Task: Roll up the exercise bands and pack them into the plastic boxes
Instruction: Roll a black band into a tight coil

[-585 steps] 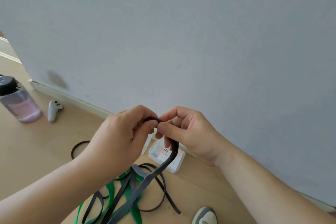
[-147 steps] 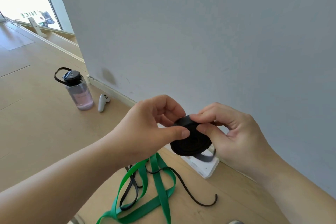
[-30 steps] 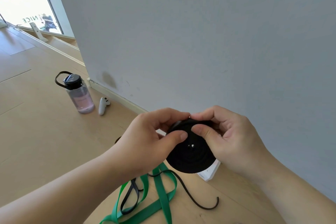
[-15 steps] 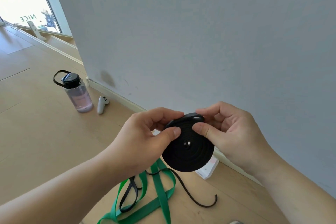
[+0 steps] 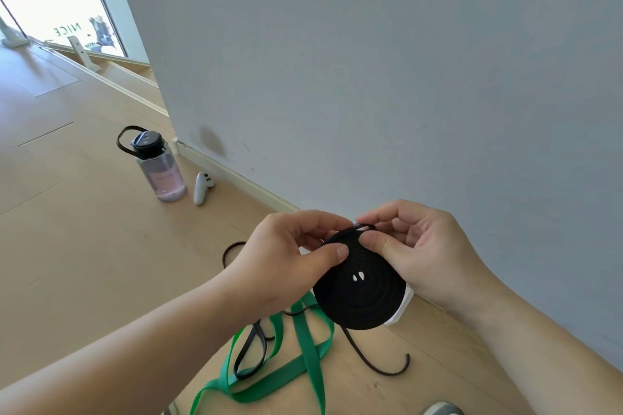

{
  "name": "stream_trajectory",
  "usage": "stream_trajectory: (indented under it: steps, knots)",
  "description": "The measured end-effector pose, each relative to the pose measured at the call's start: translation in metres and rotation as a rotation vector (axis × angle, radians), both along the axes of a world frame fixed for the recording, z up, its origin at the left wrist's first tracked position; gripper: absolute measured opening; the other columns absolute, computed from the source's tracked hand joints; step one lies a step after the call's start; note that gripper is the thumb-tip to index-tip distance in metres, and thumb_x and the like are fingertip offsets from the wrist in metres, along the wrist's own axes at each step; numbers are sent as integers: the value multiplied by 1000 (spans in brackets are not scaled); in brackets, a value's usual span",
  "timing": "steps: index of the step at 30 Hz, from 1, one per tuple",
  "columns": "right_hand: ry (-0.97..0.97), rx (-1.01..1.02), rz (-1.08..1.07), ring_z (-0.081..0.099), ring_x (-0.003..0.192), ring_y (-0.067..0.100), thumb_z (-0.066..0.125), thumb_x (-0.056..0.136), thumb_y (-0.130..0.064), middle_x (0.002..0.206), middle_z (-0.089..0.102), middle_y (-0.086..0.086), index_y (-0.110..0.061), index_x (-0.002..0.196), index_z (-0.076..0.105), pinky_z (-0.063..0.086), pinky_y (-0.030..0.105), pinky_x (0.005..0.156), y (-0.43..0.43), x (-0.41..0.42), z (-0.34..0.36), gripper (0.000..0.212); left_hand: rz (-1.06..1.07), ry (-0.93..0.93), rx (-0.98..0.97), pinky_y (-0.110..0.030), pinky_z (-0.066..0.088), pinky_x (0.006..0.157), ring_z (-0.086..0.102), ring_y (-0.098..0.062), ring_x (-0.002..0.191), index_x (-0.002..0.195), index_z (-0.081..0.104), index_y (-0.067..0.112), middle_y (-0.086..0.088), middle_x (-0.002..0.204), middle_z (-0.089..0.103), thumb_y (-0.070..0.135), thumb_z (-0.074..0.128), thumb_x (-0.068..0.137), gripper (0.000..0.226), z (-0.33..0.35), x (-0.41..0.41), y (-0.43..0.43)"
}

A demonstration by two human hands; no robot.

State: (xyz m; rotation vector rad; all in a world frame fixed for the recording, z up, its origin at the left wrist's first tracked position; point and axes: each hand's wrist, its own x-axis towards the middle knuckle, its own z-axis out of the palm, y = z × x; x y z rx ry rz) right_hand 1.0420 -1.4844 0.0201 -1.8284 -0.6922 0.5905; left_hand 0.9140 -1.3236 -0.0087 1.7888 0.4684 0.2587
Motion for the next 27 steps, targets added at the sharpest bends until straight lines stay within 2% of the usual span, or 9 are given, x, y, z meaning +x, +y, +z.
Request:
stream_trajectory:
  steps: [5, 9, 12, 15, 17, 20, 22, 25, 27]
  knots:
    - [-29, -39, -102, 79, 83, 15, 80, 86, -6, 85, 81, -1, -19, 87, 79, 63, 36, 82, 1, 4, -11, 13, -55, 33, -92, -28, 60, 90, 75, -4, 93, 120, 75, 34, 12, 98, 80, 14, 79, 88, 37, -5, 7, -3]
    - [-22, -126, -130, 78, 84, 18, 77, 91, -10, 86, 81, -1, -23, 92, 74, 63, 43, 85, 2, 7, -25, 12, -85, 151, -97, -37, 64, 84, 78, -18, 84, 109, 76, 29, 1, 89, 80, 13, 80, 86, 28, -8, 22, -1]
    - [-57, -308, -65, 73, 95, 16, 67, 99, -22, 96, 78, -3, -27, 103, 67, 60, 38, 84, 8, 14, -38, 6, -72, 232, -63, -37, 64, 82, 77, -15, 81, 108, 75, 32, 4, 87, 80, 17, 78, 87, 26, -29, 27, 1]
    - [-134, -533, 60, 65, 101, 12, 58, 103, -29, 108, 65, -10, -28, 120, 60, 55, 29, 79, 20, 31, -51, 17, 29, 306, -33, -34, 64, 81, 75, -11, 83, 112, 73, 35, 8, 91, 78, 19, 77, 88, 29, -64, 24, 8]
    - [-144, -626, 122, 64, 99, 12, 57, 103, -29, 106, 63, -10, -26, 118, 63, 53, 26, 75, 31, 44, -62, 16, 104, 329, -13, -30, 61, 78, 72, -11, 84, 116, 72, 36, 8, 92, 76, 20, 75, 90, 31, -87, 22, 18]
    - [-138, -720, 164, 65, 96, 16, 61, 101, -31, 105, 67, -3, -23, 111, 66, 57, 34, 83, 47, 61, -95, 14, 179, 336, 4, -23, 56, 70, 70, -8, 81, 116, 73, 35, 10, 89, 76, 19, 73, 91, 30, -113, 27, 35]
    - [-150, -796, 206, 65, 96, 20, 64, 98, -36, 111, 66, -1, -22, 119, 63, 58, 35, 85, 59, 69, -126, 25, 201, 353, 30, -25, 55, 70, 69, -7, 79, 114, 74, 35, 11, 88, 76, 20, 73, 90, 28, -130, 35, 47]
    - [-243, -930, 271, 64, 112, 23, 66, 94, -45, 130, 63, 1, -22, 135, 56, 55, 39, 96, 75, 83, -171, 48, 202, 387, 44, -25, 53, 69, 68, -8, 77, 110, 74, 37, 11, 88, 76, 21, 74, 89, 26, -158, 54, 65]
    - [-322, -986, 322, 62, 116, 23, 66, 93, -50, 137, 59, 1, -22, 142, 51, 54, 38, 95, 85, 94, -200, 58, 196, 404, 54, -23, 51, 67, 67, -6, 80, 112, 73, 37, 11, 91, 75, 22, 75, 89, 27, -180, 66, 78]
